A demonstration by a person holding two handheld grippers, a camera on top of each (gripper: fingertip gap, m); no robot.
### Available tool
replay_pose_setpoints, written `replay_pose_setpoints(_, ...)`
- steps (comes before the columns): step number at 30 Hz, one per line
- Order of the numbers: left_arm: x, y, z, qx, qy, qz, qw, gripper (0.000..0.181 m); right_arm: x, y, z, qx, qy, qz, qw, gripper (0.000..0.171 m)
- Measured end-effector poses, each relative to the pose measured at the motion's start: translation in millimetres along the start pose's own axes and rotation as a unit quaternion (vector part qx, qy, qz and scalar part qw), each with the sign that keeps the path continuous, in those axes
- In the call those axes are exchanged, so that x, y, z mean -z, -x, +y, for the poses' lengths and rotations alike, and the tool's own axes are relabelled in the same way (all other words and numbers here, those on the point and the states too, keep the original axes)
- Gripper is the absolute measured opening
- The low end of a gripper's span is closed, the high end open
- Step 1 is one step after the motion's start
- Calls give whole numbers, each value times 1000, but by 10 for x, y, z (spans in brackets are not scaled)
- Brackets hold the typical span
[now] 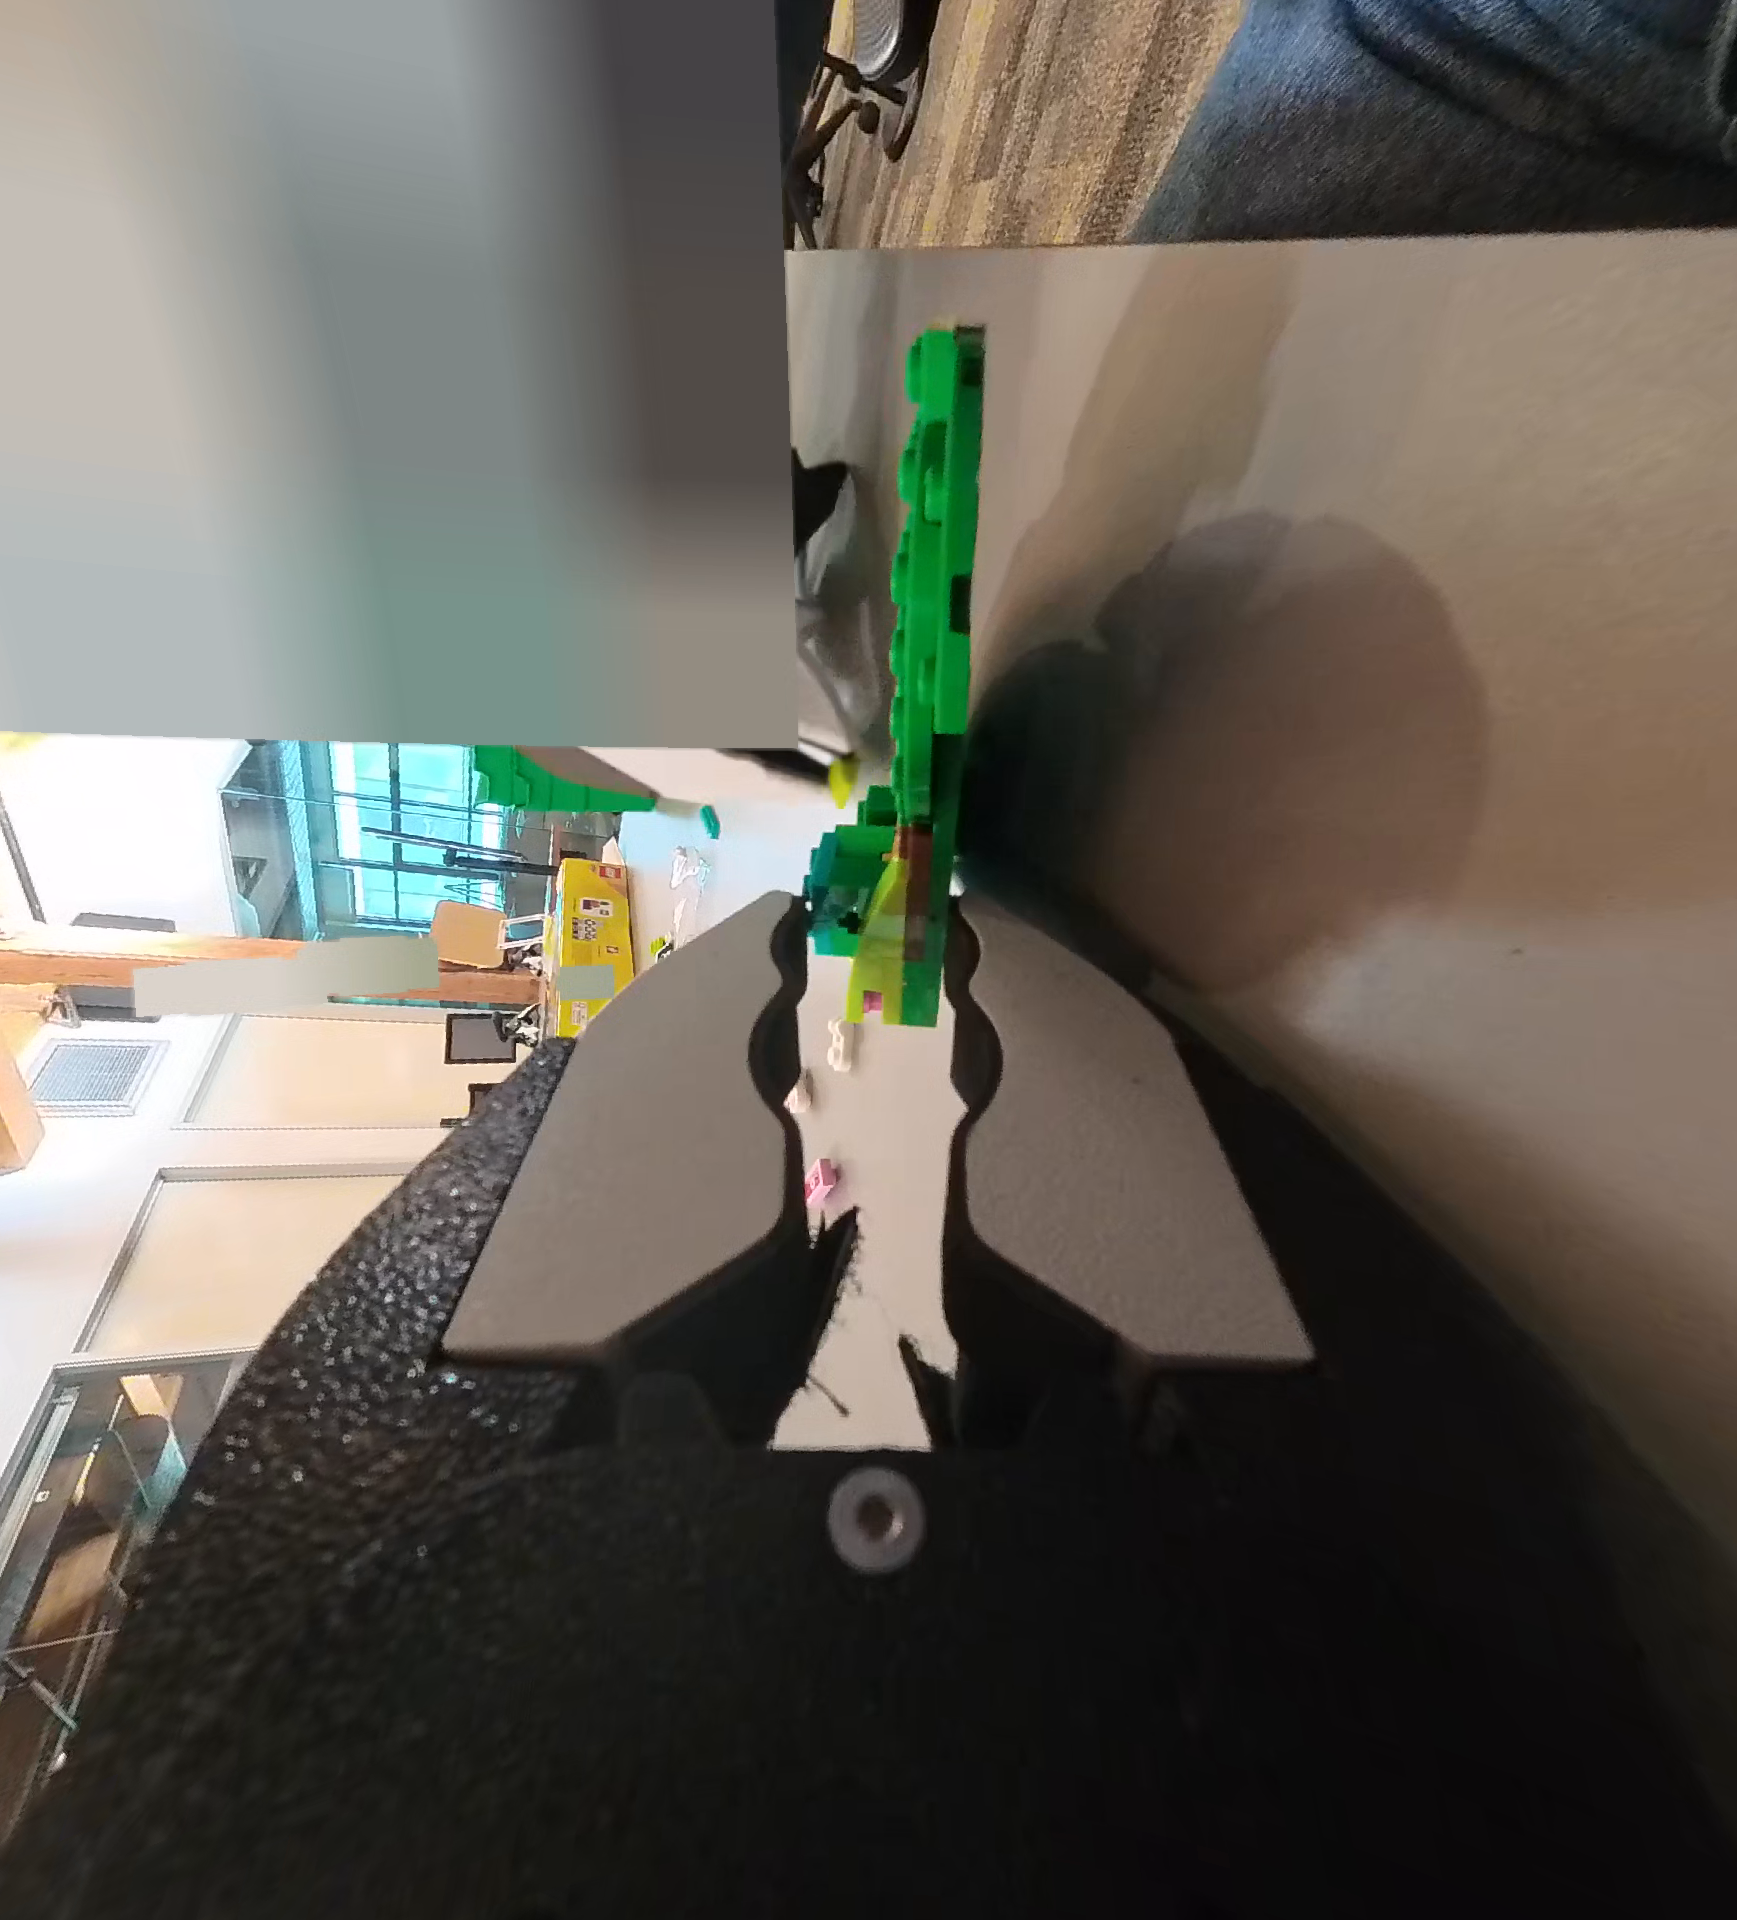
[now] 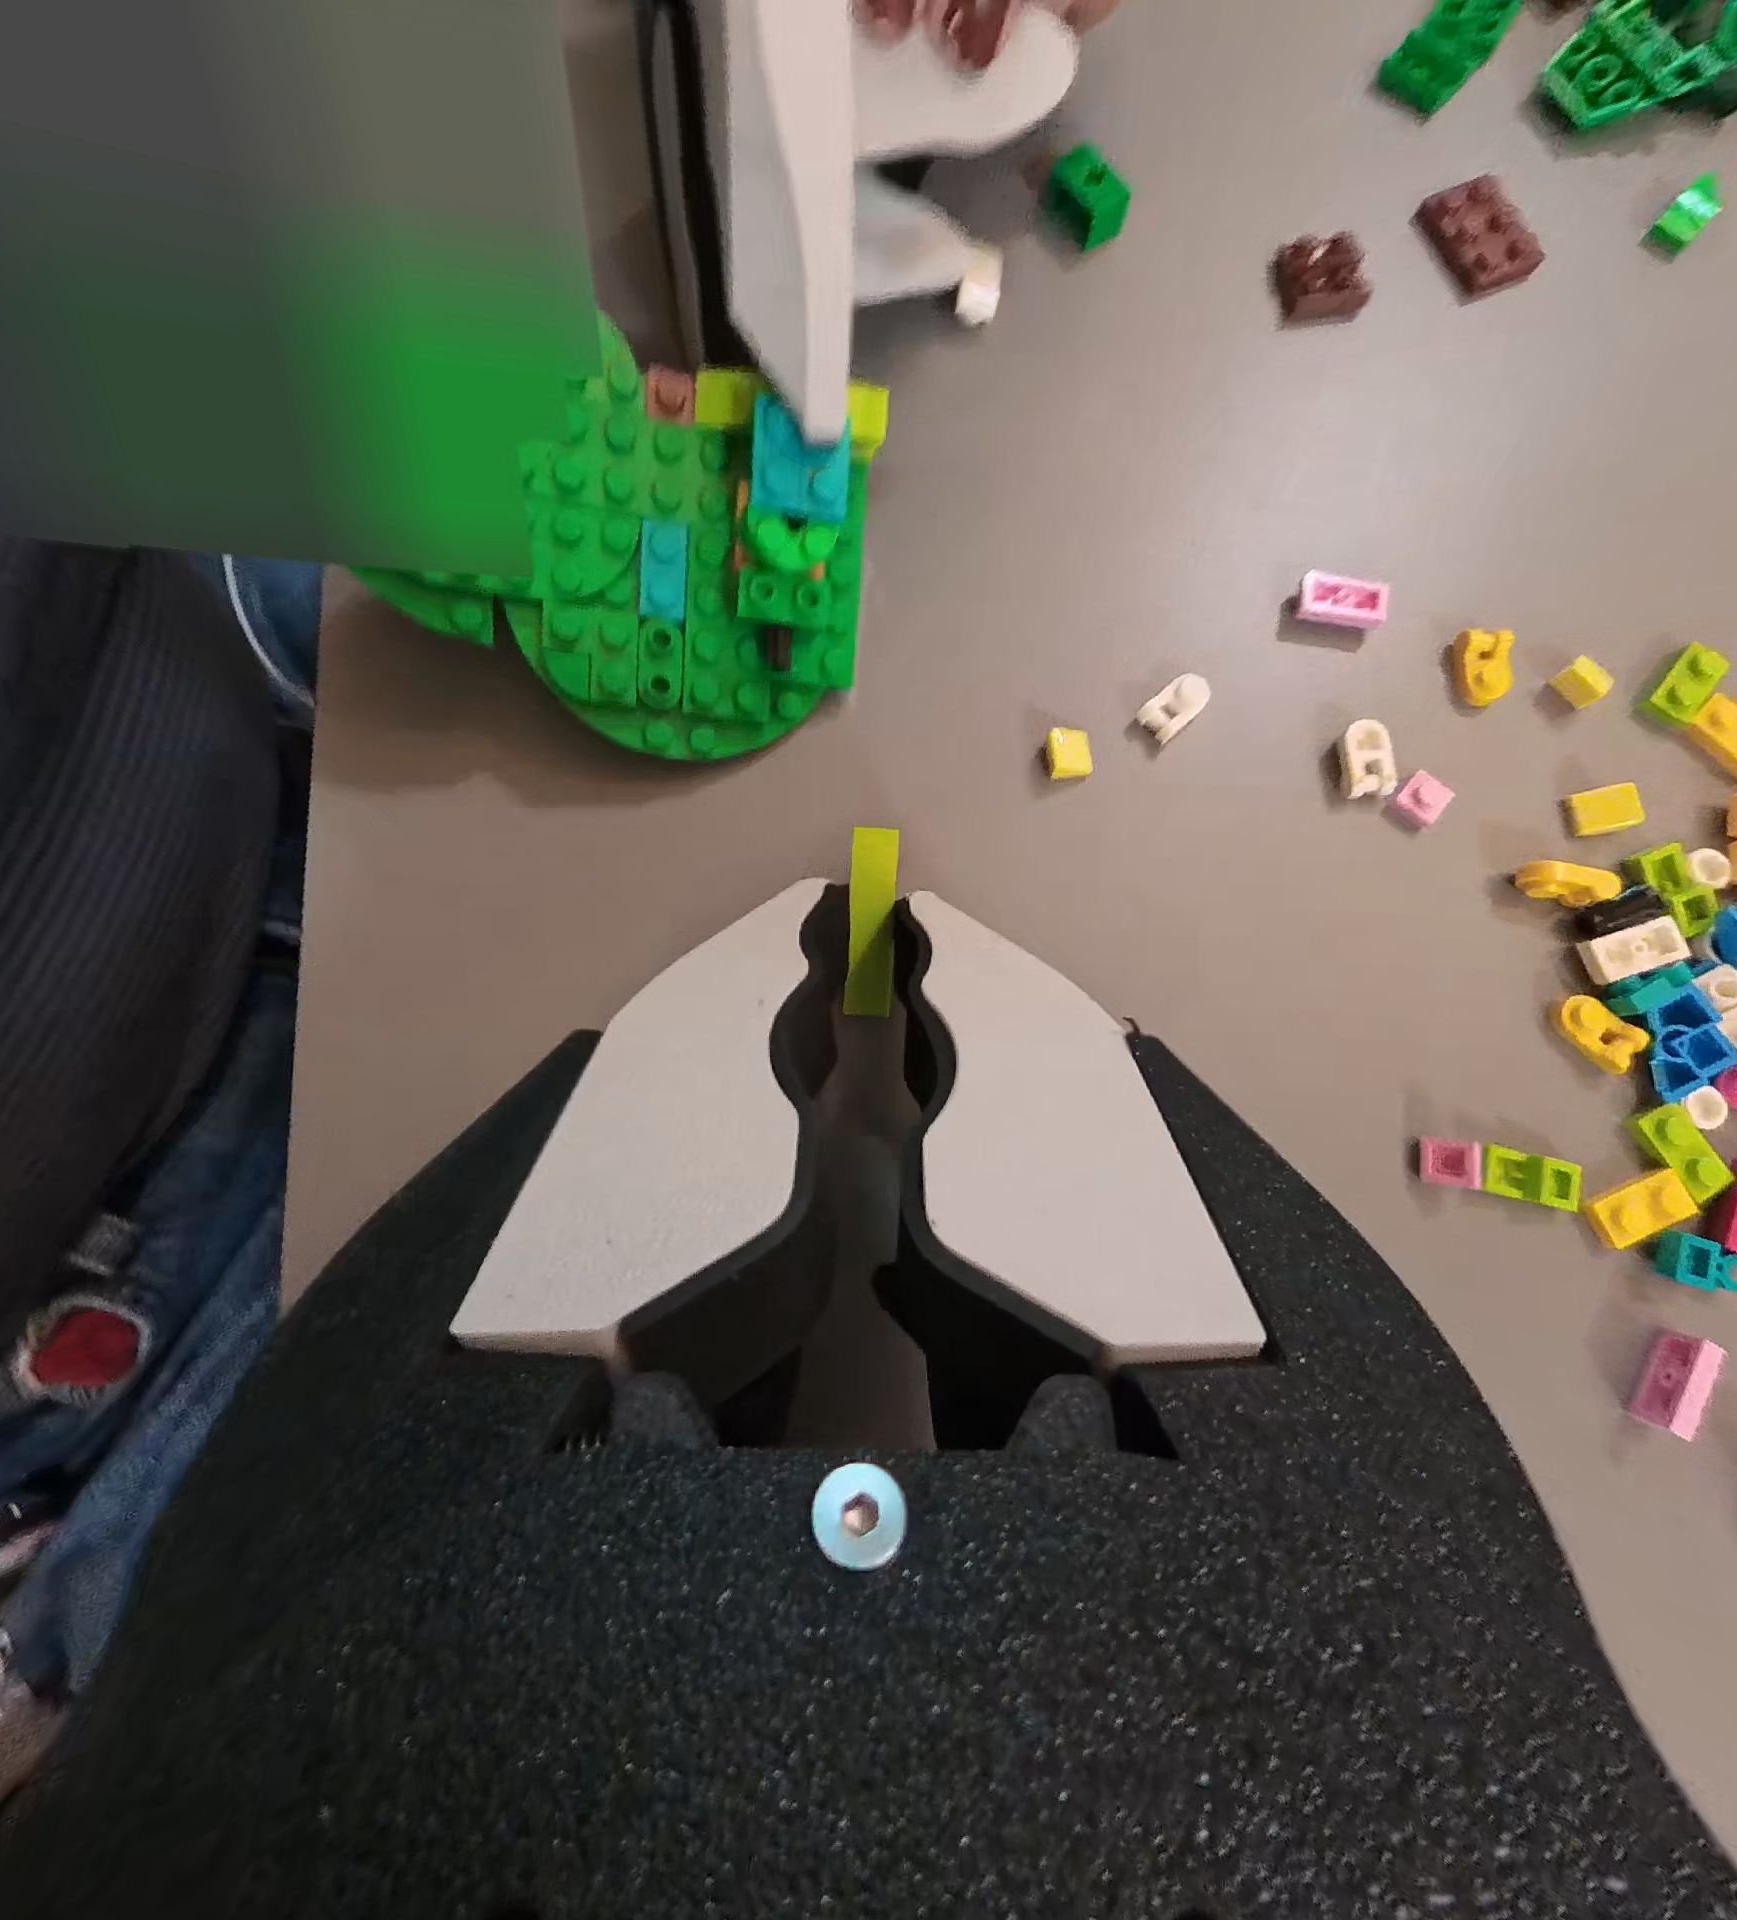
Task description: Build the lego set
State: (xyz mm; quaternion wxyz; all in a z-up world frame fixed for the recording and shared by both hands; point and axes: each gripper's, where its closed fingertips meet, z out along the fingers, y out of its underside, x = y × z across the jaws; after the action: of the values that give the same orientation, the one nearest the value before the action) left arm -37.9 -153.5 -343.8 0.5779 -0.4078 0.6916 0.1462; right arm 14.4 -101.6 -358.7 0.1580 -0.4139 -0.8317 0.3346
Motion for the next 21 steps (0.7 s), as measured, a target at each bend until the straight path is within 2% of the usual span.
replay_pose_setpoints(4,12,-8,-20,-4,0,0,1000,25,5,37,-359,-71,-75,-34,994,7)
replay_pose_setpoints(6,20,-14,-28,-5,-2,2,1000,24,-31,86,-489,-83,-86,-58,991,7)
replay_pose_setpoints(11,24,-23,-25,-7,0,3,1000,25,-152,193,-593,-86,-50,-108,989,7)
replay_pose_setpoints(21,-12,-38,-45,4,-1,12,1000,25,-211,221,-534,-92,2,-118,989,7)
